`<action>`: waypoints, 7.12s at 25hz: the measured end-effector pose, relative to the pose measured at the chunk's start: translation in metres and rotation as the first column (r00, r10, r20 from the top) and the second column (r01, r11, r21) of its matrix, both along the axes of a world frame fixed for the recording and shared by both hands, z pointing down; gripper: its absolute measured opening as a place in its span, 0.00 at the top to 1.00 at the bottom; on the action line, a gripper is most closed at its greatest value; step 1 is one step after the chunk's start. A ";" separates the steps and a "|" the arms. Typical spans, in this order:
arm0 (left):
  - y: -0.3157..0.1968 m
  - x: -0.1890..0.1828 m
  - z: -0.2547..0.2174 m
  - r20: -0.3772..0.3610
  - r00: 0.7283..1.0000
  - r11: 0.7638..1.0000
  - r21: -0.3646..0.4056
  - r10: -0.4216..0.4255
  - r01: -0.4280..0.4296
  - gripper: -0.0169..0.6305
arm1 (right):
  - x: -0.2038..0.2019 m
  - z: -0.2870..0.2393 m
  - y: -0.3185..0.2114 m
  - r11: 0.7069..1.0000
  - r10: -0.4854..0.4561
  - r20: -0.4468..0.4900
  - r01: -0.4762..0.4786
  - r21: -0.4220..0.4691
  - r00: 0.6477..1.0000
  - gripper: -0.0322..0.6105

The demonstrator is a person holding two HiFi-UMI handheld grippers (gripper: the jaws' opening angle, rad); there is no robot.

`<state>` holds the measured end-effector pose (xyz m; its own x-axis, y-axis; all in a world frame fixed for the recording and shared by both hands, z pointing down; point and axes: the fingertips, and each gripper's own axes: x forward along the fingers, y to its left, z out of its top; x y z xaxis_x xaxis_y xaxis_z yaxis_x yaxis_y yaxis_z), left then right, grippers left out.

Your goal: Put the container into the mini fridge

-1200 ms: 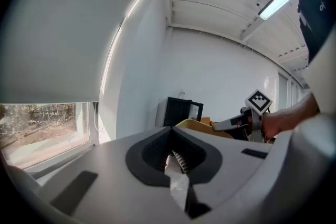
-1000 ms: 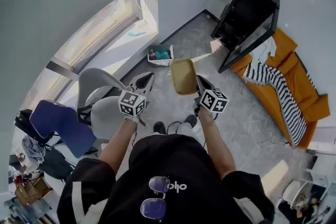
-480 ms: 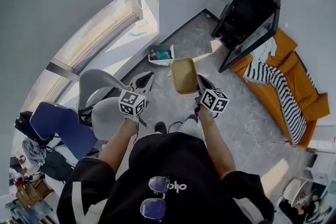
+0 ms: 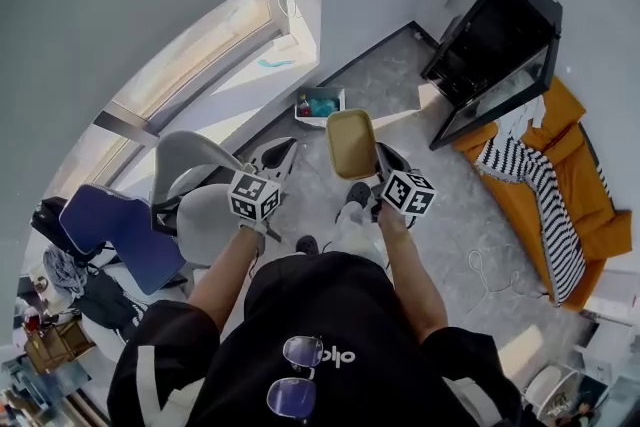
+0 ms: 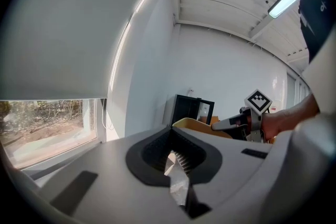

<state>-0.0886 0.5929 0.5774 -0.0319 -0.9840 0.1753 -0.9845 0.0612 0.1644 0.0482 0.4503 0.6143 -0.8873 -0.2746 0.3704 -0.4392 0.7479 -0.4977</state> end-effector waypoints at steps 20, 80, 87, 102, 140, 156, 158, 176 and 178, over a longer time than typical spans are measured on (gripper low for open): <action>-0.237 -0.041 -0.012 0.009 0.999 0.998 -0.045 -0.048 0.049 0.96 | -0.060 -0.006 -0.230 0.996 -0.075 0.017 0.076 -0.036 0.997 0.91; -0.885 -0.106 -0.027 -0.047 0.805 0.803 -0.055 0.591 -0.593 0.96 | -0.102 -0.013 -0.775 0.849 0.523 -0.009 -0.521 -0.089 0.852 0.91; -0.922 -0.065 -0.024 -0.056 0.741 0.738 -0.060 0.669 -0.672 0.96 | -0.050 -0.009 -0.792 0.783 0.615 -0.028 -0.615 -0.094 0.788 0.91; -0.946 0.054 -0.015 -0.066 0.551 0.549 -0.047 0.832 -0.834 0.96 | 0.075 0.004 -0.767 0.587 0.802 -0.061 -0.803 -0.100 0.594 0.91; -1.066 0.081 0.025 -0.030 0.633 0.631 -0.054 0.774 -0.774 0.96 | 0.065 0.048 -0.983 0.575 0.817 0.038 -0.810 -0.115 0.575 0.91; -1.098 0.091 0.023 -0.040 0.627 0.626 -0.040 0.778 -0.779 0.96 | 0.060 0.041 -1.026 0.578 0.816 0.052 -0.813 -0.071 0.576 0.91; -1.100 0.092 0.023 -0.042 0.626 0.625 -0.039 0.778 -0.780 0.96 | 0.059 0.041 -1.030 0.580 0.815 0.053 -0.812 -0.066 0.578 0.91; -1.102 0.086 0.023 -0.044 0.639 0.637 -0.055 0.768 -0.769 0.96 | 0.055 0.039 -1.039 0.593 0.803 0.106 -0.803 -0.056 0.586 0.81; -1.101 0.087 0.023 -0.042 0.639 0.637 -0.056 0.768 -0.769 0.96 | 0.057 0.039 -1.036 0.596 0.801 0.097 -0.801 -0.051 0.590 0.78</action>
